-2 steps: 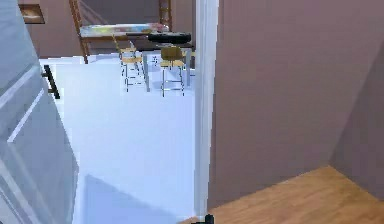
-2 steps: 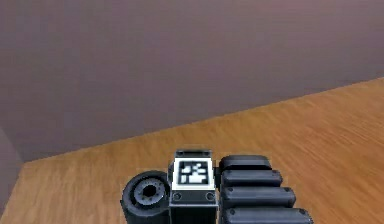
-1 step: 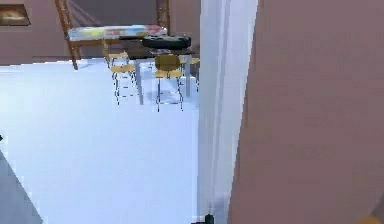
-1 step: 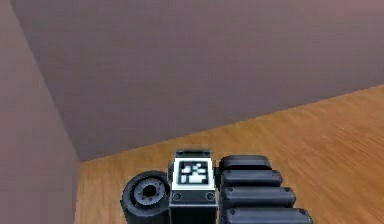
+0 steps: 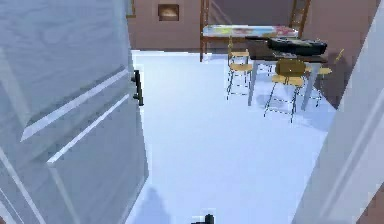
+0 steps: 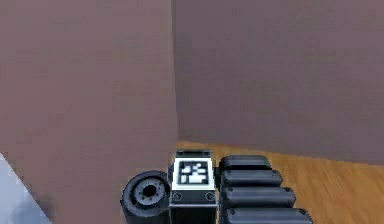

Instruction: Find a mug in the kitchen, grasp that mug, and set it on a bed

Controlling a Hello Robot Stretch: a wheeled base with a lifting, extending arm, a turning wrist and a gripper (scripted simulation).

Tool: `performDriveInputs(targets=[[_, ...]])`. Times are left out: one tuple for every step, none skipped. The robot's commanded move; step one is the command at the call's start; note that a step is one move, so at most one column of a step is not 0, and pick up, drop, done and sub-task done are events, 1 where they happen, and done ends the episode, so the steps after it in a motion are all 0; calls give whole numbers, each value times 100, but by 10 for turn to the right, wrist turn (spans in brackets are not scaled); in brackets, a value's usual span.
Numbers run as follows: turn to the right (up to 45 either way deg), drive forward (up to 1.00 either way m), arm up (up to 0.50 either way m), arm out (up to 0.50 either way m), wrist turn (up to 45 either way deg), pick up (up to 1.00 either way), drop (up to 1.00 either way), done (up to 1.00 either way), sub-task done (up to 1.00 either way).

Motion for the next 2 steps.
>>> performDriveInputs(targets=[[0, 100, 0, 0, 0, 0, 0, 0, 0], [-30, 0, 0, 0, 0, 0, 0, 0, 0]])
